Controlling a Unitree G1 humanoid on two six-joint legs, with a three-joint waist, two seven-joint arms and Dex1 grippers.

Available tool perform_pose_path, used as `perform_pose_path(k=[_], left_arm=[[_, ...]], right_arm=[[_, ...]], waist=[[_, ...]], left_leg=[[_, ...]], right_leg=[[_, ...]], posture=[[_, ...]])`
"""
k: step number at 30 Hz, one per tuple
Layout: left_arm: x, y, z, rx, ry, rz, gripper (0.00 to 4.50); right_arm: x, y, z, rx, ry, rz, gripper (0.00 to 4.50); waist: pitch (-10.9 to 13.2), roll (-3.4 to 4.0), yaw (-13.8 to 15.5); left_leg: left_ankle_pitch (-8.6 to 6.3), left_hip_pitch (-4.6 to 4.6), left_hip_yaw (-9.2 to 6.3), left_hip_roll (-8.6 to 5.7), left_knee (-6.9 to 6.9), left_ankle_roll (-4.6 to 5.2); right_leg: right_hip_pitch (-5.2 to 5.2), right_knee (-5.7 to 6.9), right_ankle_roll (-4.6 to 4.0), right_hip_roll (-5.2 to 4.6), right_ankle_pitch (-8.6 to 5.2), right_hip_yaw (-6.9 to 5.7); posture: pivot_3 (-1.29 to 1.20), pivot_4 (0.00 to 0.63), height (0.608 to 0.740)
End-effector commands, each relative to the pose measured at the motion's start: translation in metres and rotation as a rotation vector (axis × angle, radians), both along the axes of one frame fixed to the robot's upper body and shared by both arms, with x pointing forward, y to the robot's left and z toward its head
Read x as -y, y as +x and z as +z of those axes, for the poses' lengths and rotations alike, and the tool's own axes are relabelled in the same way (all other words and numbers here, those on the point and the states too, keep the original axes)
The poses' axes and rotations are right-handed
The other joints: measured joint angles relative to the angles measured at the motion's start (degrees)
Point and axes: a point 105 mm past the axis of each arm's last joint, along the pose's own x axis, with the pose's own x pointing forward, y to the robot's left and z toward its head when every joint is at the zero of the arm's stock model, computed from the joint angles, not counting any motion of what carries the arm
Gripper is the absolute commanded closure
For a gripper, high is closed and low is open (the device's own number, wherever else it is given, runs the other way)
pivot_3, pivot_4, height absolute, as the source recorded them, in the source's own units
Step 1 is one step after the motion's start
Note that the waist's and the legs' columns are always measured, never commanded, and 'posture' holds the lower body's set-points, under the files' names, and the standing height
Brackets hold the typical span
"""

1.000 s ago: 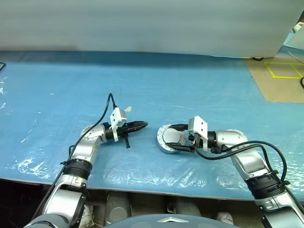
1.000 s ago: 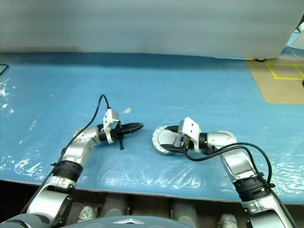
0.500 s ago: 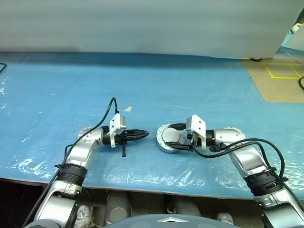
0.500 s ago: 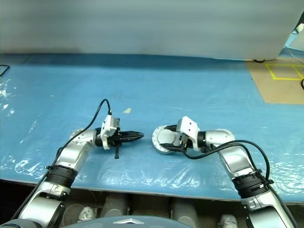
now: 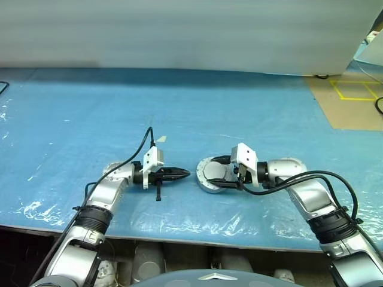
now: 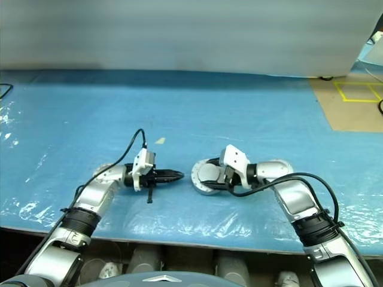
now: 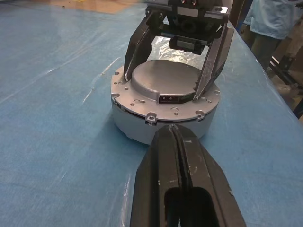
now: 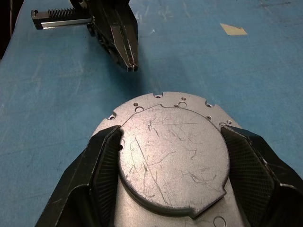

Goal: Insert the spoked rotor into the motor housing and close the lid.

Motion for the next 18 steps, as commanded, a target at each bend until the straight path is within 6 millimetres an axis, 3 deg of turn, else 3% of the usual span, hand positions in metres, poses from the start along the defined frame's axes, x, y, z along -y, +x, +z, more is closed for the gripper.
perform_pose_path(k=[1,8,13,18], left_arm=[[0.004,0.003,0.008,0.033,-0.011,-0.005,4.5],[0.003,0.006,0.01,0.044,-0.01,0.006,4.5],[0.005,0.008,0.011,0.049,-0.013,0.008,4.5],[0.011,0.011,0.012,0.061,-0.016,0.007,4.5]], right_arm=[[0.037,0.006,-0.044,-0.029,-0.23,-0.125,1.52],[0.017,-0.017,-0.033,-0.173,-0.046,-0.043,1.52],[0.031,-0.016,-0.047,-0.142,-0.171,-0.042,1.52],[0.032,-0.012,-0.048,-0.123,-0.179,-0.062,1.52]], waist=[[0.0,-0.04,-0.1],[-0.1,0.02,0.3],[-0.1,-0.03,0.4],[-0.1,-0.01,0.4]], left_leg=[[0.0,-0.02,0.0,0.0,0.0,0.0],[-0.01,0.01,0.0,0.01,-0.07,0.0],[0.0,-0.19,0.0,-0.01,-0.14,0.0],[-0.01,-0.13,0.0,-0.02,-0.2,0.0]], right_leg=[[0.0,-0.01,0.0,0.0,0.0,0.0],[-0.06,-0.02,0.05,-0.03,-0.03,0.0],[-0.22,-0.1,0.09,-0.01,-0.07,-0.03],[-0.17,-0.1,0.08,-0.02,-0.09,-0.09]], posture=[[0.0,0.15,0.74],[0.0,0.15,0.74],[0.0,0.15,0.74],[0.0,0.15,0.74]])
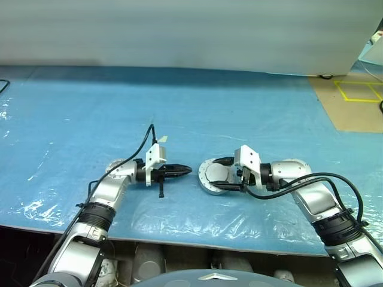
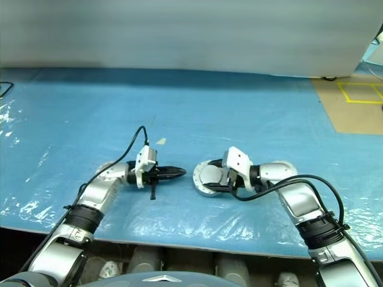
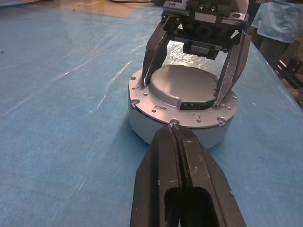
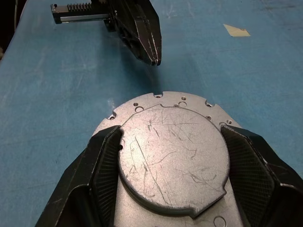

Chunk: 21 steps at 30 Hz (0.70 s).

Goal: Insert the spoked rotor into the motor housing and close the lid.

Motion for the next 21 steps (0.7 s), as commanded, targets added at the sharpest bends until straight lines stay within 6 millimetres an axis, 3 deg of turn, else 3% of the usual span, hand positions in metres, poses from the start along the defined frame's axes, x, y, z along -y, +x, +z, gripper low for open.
perform_pose_path(k=[1,12,21], left_arm=[[0.006,0.004,0.009,0.045,-0.009,-0.01,4.5],[0.02,0.008,0.007,0.047,0.009,-0.025,4.5],[0.029,0.007,-0.017,0.017,0.148,-0.061,4.5]], right_arm=[[0.029,-0.006,-0.047,-0.141,-0.169,-0.094,1.52],[0.034,-0.003,-0.053,-0.116,-0.22,-0.11,1.52],[0.03,-0.004,-0.049,-0.122,-0.185,-0.12,1.52]], waist=[[0.0,0.0,0.0],[-0.1,-0.07,-0.1],[-0.2,-0.17,0.0]], left_leg=[[0.0,0.03,0.0,0.0,0.01,0.0],[0.0,0.09,0.0,-0.01,0.02,0.01],[-0.01,0.08,0.0,-0.01,-0.02,0.01]], right_leg=[[0.02,0.0,0.0,-0.02,0.0,0.02],[0.15,0.0,0.03,-0.1,-0.01,0.03],[0.22,0.0,0.05,-0.11,-0.03,0.03]], posture=[[0.0,0.15,0.74],[0.0,0.15,0.74],[0.0,0.15,0.74]])
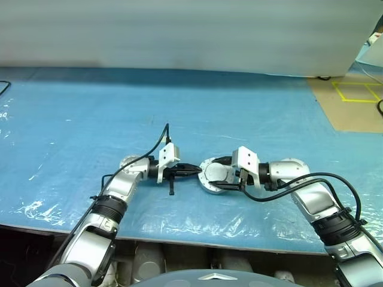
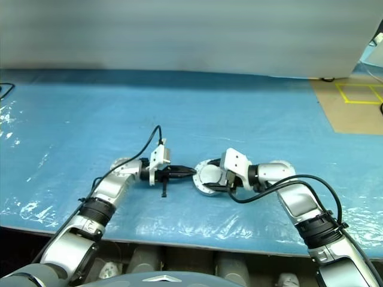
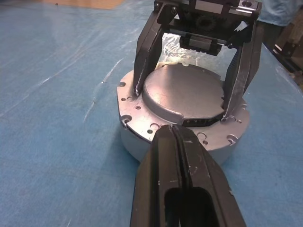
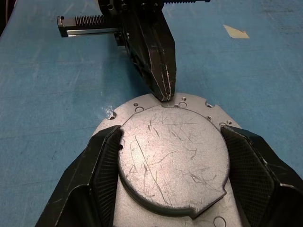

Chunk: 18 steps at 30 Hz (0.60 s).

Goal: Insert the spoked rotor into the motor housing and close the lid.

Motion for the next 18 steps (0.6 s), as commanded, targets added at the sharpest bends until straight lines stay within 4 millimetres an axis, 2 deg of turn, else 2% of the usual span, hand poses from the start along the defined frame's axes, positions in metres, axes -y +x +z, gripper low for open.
perform_pose_path(k=[1,4,5,8,12,18], left_arm=[[0.002,-0.001,-0.013,-0.011,0.075,-0.009,4.5],[0.003,0.001,-0.013,-0.003,0.067,-0.003,4.5],[0.003,0.001,-0.012,-0.002,0.064,-0.004,4.5],[0.004,0.001,-0.012,0.001,0.059,-0.004,4.5],[0.005,0.002,-0.011,0.004,0.053,-0.001,4.5],[0.006,0.004,-0.01,0.007,0.047,0.002,4.5]], right_arm=[[0.03,-0.006,-0.045,-0.155,-0.146,-0.13,1.52],[0.028,-0.006,-0.042,-0.163,-0.114,-0.135,1.52],[0.028,-0.007,-0.041,-0.164,-0.106,-0.135,0.77],[0.025,-0.008,-0.034,-0.174,-0.056,-0.135,0.01],[0.019,-0.004,-0.022,-0.155,0.019,-0.143,0.01],[0.009,-0.013,-0.01,-0.203,0.127,-0.107,0.01]], waist=[[-0.2,-0.05,0.0],[-0.3,-0.09,0.2],[-0.3,-0.11,0.3],[-0.3,-0.12,0.6],[-0.3,-0.12,1.0],[-0.3,-0.12,0.9]], left_leg=[[0.0,0.0,0.0,-0.01,0.0,0.0],[0.0,0.04,0.0,-0.02,-0.05,0.0],[0.0,0.04,0.0,-0.05,-0.08,0.0],[0.0,0.03,0.0,-0.05,-0.11,0.0],[0.0,0.03,0.0,-0.05,-0.26,0.0],[0.0,-0.02,0.02,-0.06,-0.37,0.0]], right_leg=[[0.01,0.0,0.0,0.0,0.0,0.0],[0.1,-0.08,0.03,-0.03,-0.02,0.01],[0.1,-0.1,0.12,-0.06,-0.07,0.0],[0.09,-0.12,0.3,-0.07,-0.17,0.0],[0.04,-0.15,0.11,-0.06,-0.08,0.0],[-0.16,-0.26,0.12,-0.05,-0.08,-0.02]], posture=[[0.0,0.15,0.74],[0.0,0.15,0.74],[0.0,0.15,0.74],[0.0,0.15,0.74],[0.0,0.15,0.74],[0.0,0.15,0.74]])
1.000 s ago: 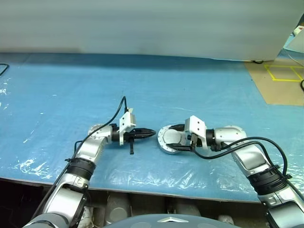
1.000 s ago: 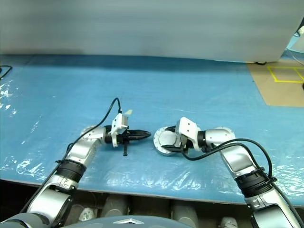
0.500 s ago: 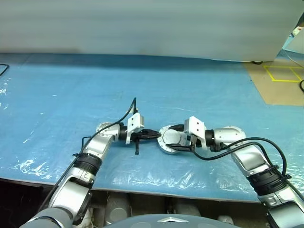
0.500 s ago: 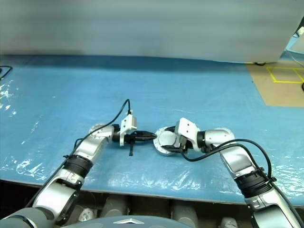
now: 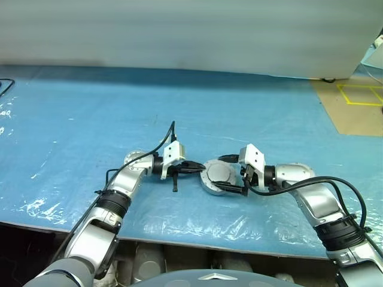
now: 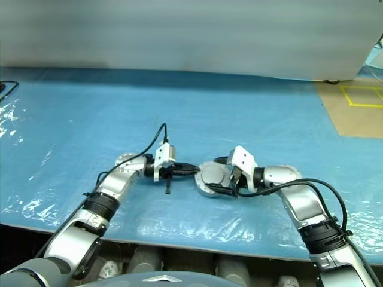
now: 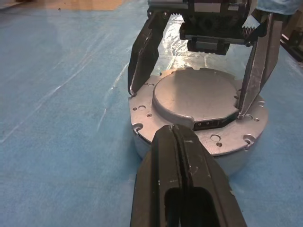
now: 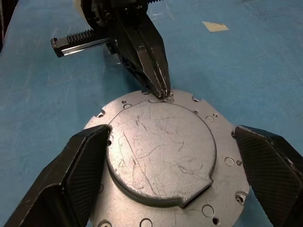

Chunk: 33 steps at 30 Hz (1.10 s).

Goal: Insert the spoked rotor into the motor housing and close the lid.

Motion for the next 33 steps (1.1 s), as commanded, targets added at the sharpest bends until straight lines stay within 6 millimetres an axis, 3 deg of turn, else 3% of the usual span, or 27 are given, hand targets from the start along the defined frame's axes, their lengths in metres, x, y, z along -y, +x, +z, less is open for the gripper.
perform_pose_path(k=[1,7,14,21,33], left_arm=[[-0.002,-0.001,-0.013,-0.036,0.039,0.015,4.5],[-0.001,-0.002,-0.016,-0.043,0.04,0.015,4.5],[0.0,-0.009,-0.009,-0.106,-0.004,-0.045,4.5],[-0.01,-0.02,-0.018,-0.185,0.11,-0.114,4.5],[-0.013,-0.013,-0.028,-0.147,0.18,-0.067,4.5]], right_arm=[[-0.001,-0.013,-0.013,-0.107,0.016,0.014,0.01],[-0.001,-0.02,-0.007,-0.15,0.052,0.031,0.01],[0.004,-0.012,-0.007,-0.11,0.019,-0.003,0.01],[0.005,-0.009,-0.004,-0.085,0.02,-0.014,0.01],[0.013,0.0,0.01,-0.071,0.08,-0.07,0.01]], waist=[[0.0,0.0,0.0],[0.0,0.0,0.0],[0.0,0.0,0.0],[0.0,0.01,-0.1],[0.0,0.06,0.0]], left_leg=[[0.0,-0.01,0.0,0.0,-0.03,0.0],[0.01,0.0,0.0,0.01,-0.22,-0.01],[0.01,-0.01,0.0,0.0,-0.24,-0.02],[0.13,-0.02,0.01,0.05,-0.37,-0.21],[0.13,0.0,0.01,0.03,-0.39,-0.21]], right_leg=[[0.0,-0.02,0.0,0.01,0.0,0.0],[0.01,-0.18,0.01,0.04,-0.01,-0.03],[0.02,-0.26,0.01,0.04,0.0,-0.04],[-0.01,-0.41,0.0,0.15,0.0,-0.06],[0.08,-0.48,0.0,0.12,0.01,-0.07]], posture=[[0.0,0.15,0.74],[0.0,0.15,0.74],[0.0,0.15,0.74],[0.0,0.15,0.74],[0.0,0.15,0.74]])
